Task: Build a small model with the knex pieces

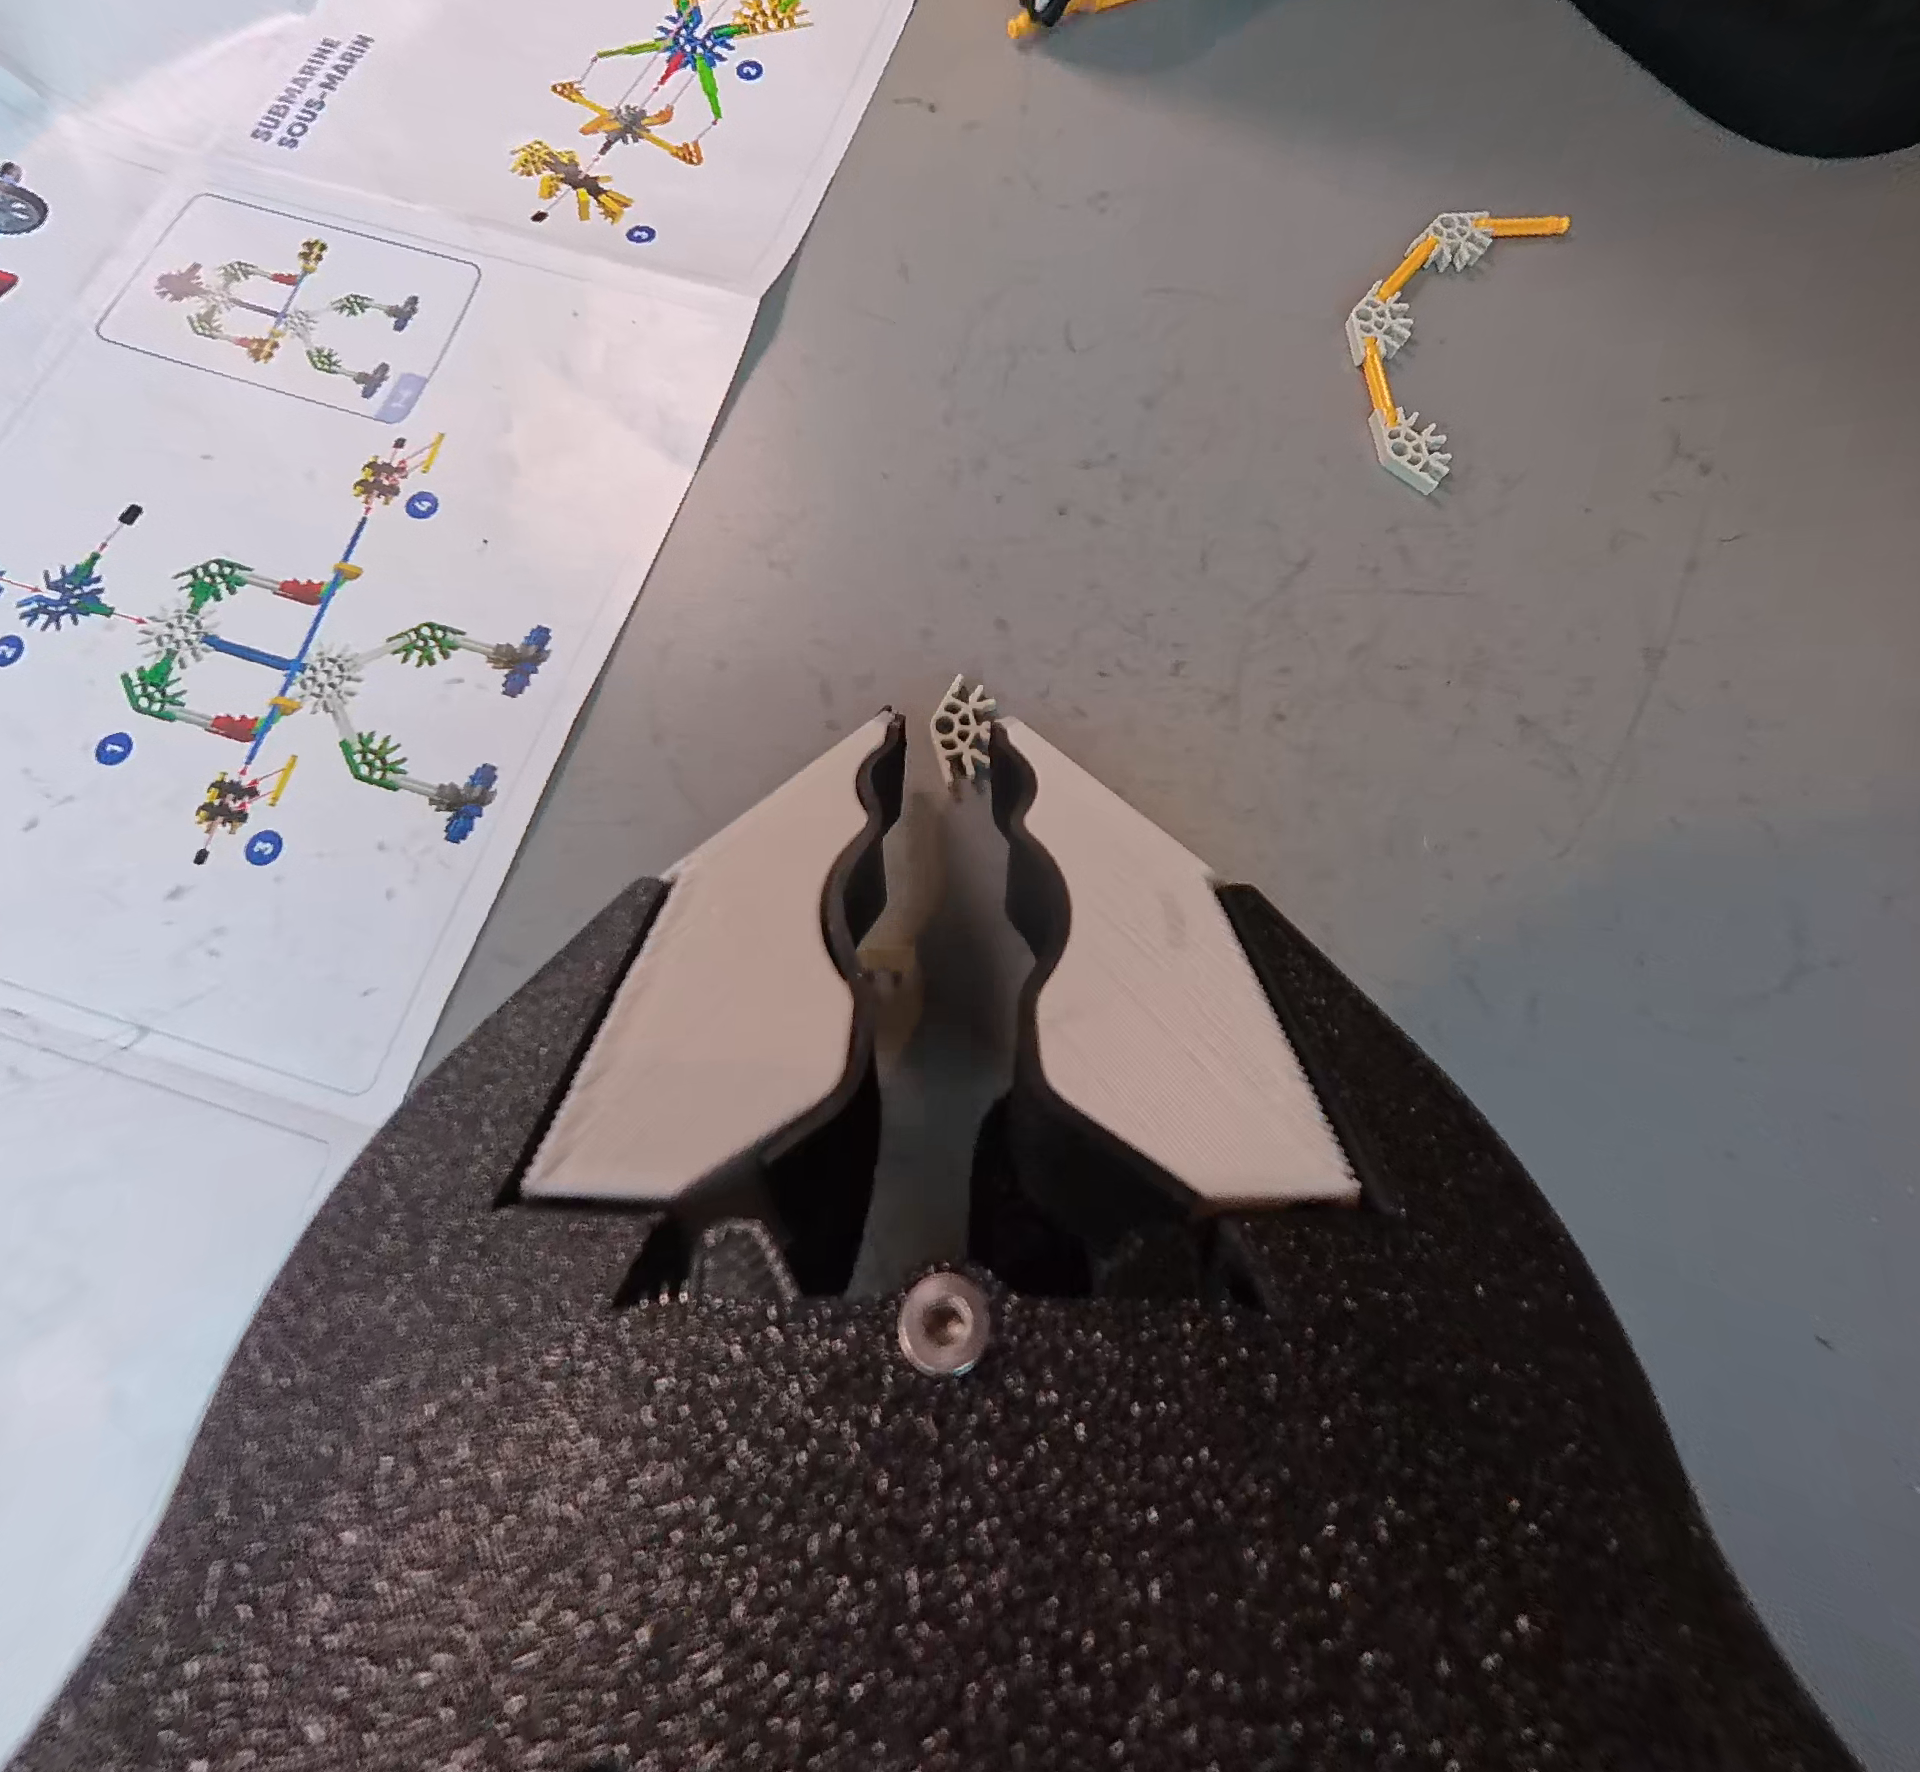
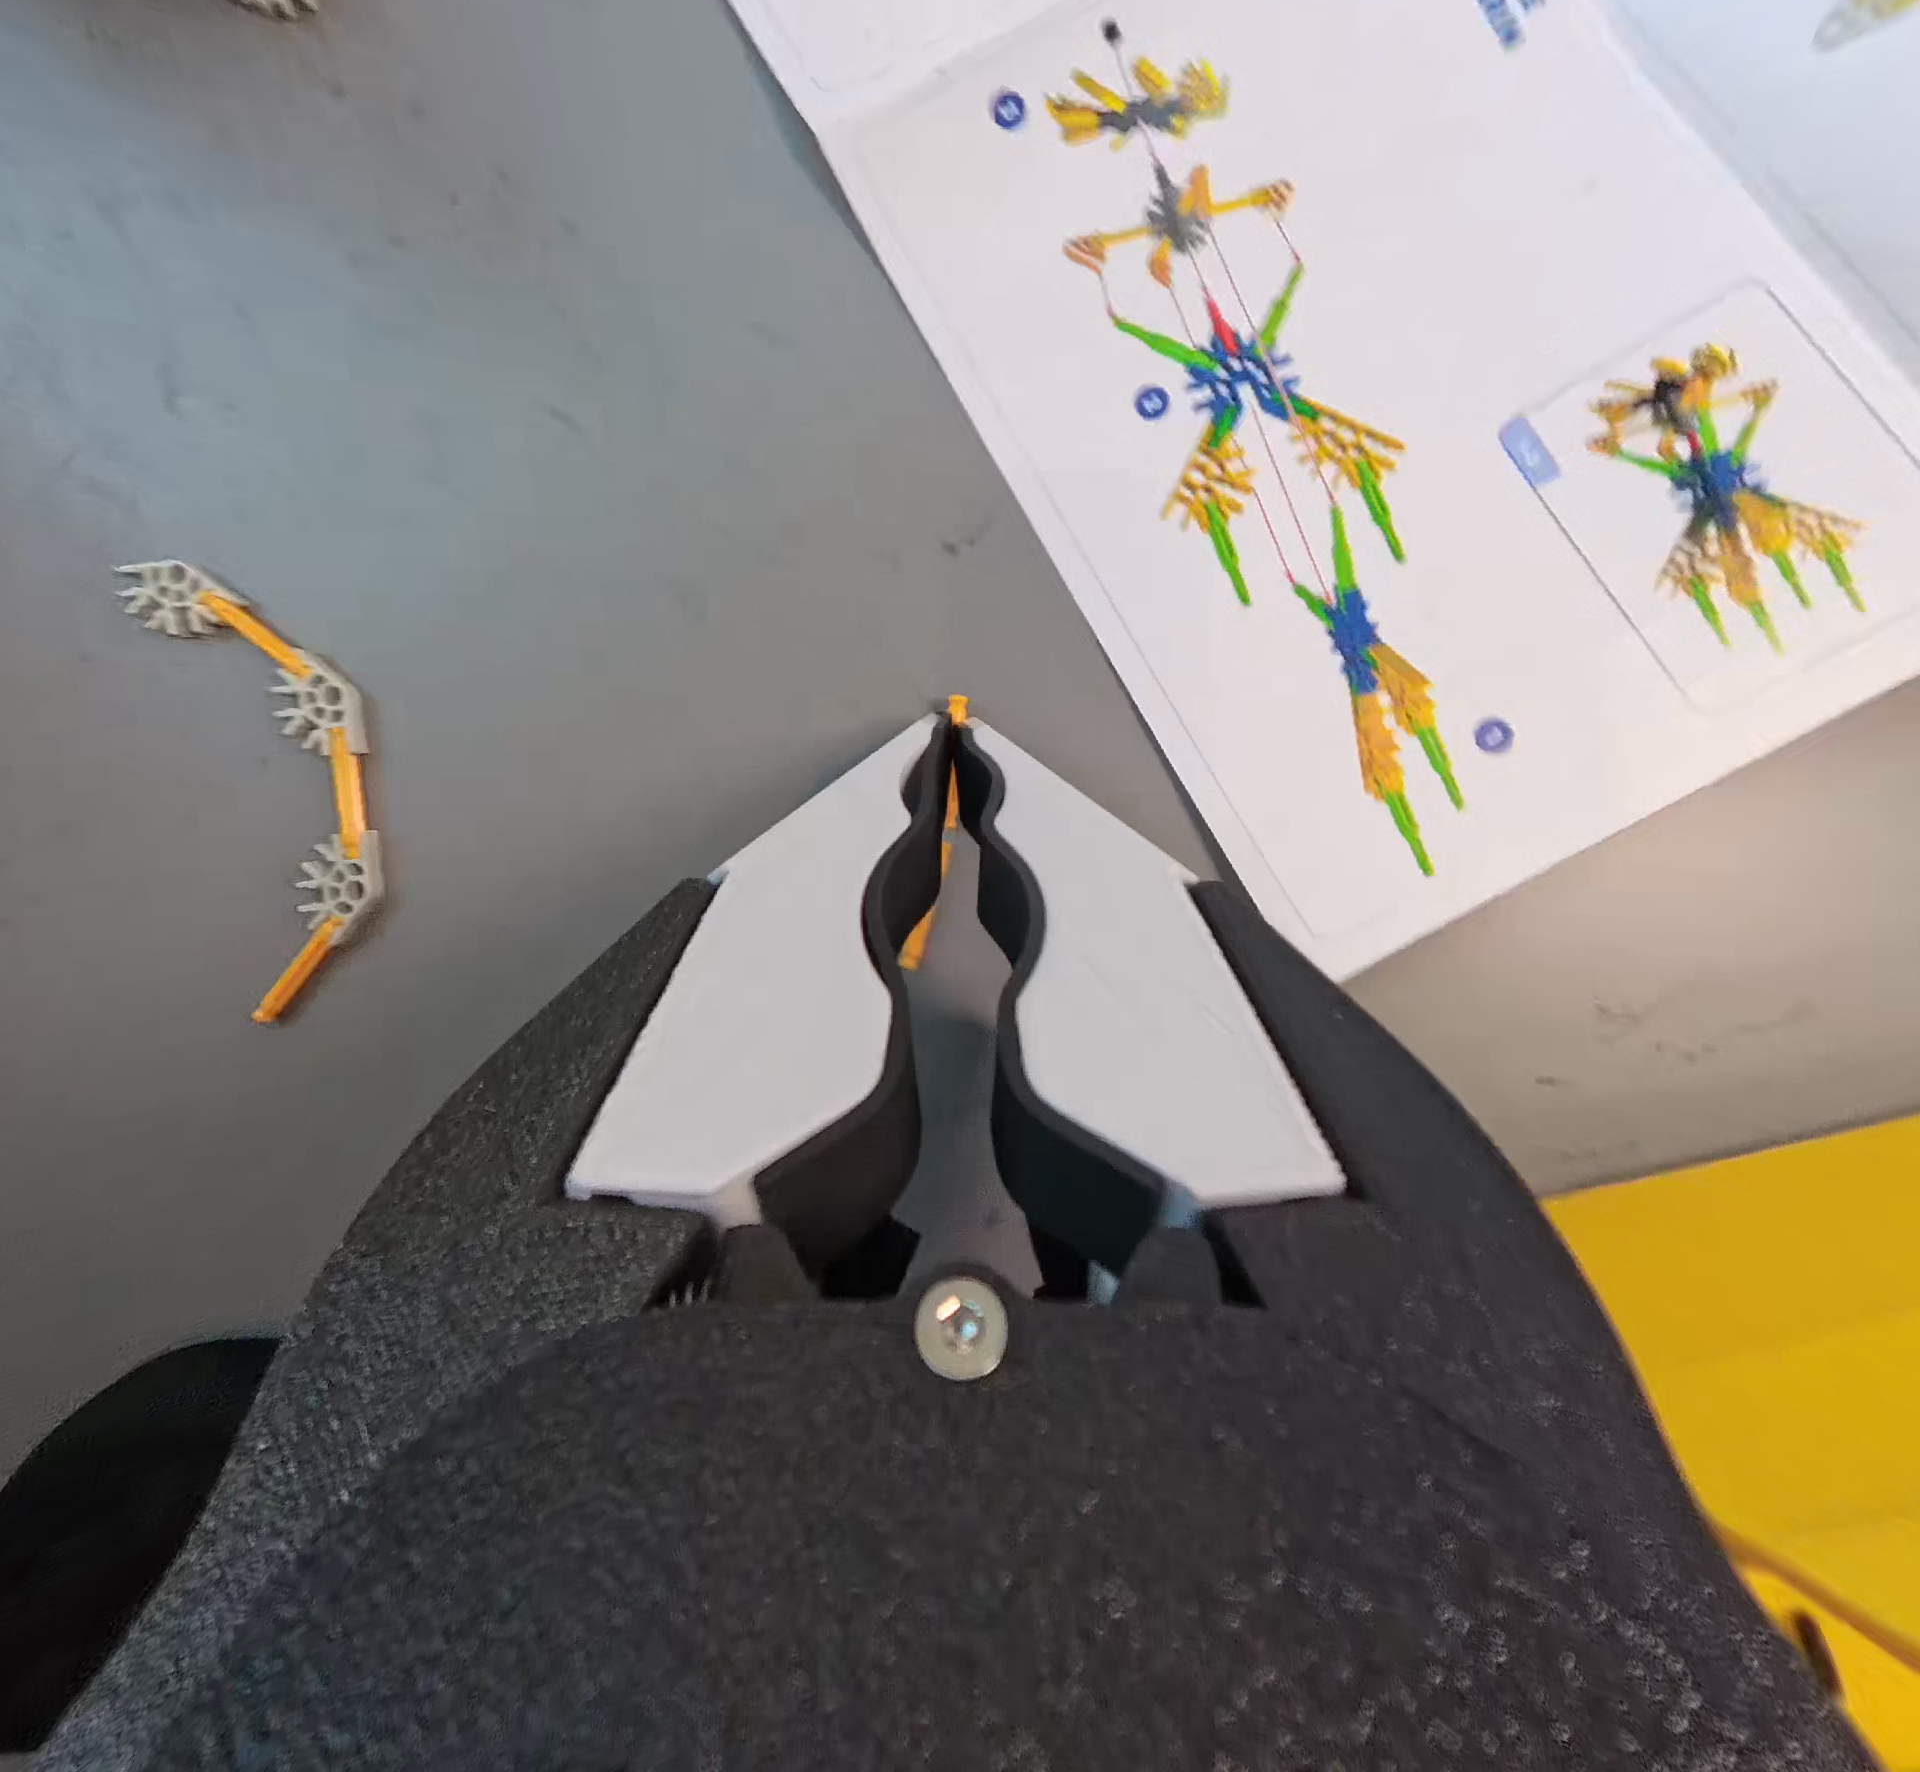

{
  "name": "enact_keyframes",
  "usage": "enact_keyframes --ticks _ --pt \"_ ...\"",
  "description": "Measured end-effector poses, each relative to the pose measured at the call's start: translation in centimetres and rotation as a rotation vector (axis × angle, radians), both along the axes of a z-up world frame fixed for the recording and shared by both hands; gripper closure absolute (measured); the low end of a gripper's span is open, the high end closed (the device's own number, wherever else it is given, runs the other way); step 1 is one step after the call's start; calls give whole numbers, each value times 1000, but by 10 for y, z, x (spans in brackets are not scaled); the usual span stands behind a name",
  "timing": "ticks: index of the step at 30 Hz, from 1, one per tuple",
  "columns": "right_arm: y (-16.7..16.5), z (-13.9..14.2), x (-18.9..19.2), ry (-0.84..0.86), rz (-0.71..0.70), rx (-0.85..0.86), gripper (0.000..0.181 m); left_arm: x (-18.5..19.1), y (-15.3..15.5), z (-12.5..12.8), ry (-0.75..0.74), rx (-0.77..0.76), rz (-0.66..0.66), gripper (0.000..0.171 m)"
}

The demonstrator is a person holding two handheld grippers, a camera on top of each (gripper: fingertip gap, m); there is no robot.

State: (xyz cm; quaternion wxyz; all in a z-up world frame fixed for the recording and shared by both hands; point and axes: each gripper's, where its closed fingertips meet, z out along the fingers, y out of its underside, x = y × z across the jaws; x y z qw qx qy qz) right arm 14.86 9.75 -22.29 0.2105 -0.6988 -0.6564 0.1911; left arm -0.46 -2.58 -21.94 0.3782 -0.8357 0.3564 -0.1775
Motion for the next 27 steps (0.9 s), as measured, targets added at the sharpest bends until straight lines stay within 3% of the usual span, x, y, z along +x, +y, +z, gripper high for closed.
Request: enact_keyframes --ticks 2,6,10,14,19,21,27 --pt "-28 11 -20 87 145 -16 181 2 0 2 -7 7 -6 156" --pt "-116 29 -48 209 542 -29 181 19 -8 7 -50 10 -70 155" --pt "-170 17 -50 145 757 -23 181 34 -17 11 -13 54 -134 153" --pt "-176 5 -50 90 790 3 181 56 -29 13 -29 59 -208 153" --pt "-169 -2 -51 61 764 32 181 88 -48 -2 9 22 -303 153" --pt "-166 0 -51 59 745 29 169 95 -49 -8 33 14 -303 153" --pt "-139 9 -32 31 654 9 160 101 -49 -8 10 -9 -282 153"
